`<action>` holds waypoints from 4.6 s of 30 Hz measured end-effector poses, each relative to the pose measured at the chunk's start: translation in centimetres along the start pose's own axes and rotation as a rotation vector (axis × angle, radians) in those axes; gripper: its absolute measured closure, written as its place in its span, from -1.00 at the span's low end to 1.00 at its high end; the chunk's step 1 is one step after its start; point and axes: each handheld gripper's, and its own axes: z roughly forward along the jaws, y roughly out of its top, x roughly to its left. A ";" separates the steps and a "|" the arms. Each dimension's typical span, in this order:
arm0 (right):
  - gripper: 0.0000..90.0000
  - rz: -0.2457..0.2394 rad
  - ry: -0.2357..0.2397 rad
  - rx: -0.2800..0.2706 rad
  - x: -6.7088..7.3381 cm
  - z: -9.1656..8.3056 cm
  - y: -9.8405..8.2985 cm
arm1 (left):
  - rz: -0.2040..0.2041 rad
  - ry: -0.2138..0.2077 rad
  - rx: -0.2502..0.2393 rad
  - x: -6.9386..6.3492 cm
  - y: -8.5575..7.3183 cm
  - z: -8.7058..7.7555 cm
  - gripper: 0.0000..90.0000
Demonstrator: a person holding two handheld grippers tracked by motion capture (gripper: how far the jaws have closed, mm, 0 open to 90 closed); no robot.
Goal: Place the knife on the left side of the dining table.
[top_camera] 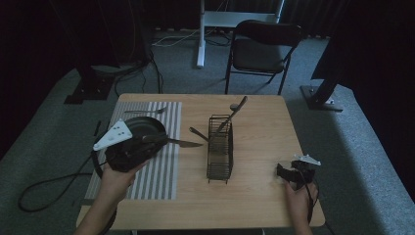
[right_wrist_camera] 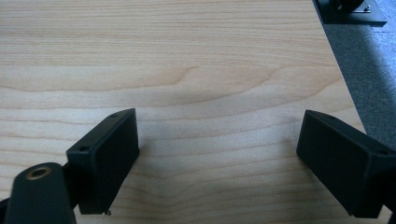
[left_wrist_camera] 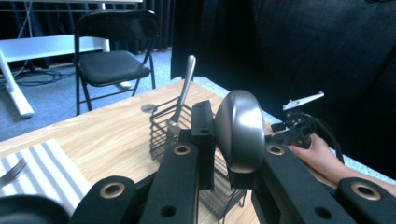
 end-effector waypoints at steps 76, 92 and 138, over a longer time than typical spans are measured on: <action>-0.74 0.002 0.000 0.000 0.0 0.0 0.0 | -0.520 0.156 0.106 14.4 -19.2 -2.7 0.47; -0.74 0.001 0.000 0.000 0.0 0.0 0.0 | -0.577 0.167 0.131 16.7 -21.7 -3.7 0.28; -0.73 0.002 -0.002 0.000 0.0 0.0 0.0 | -0.312 0.489 0.289 13.1 -22.2 -3.1 -0.12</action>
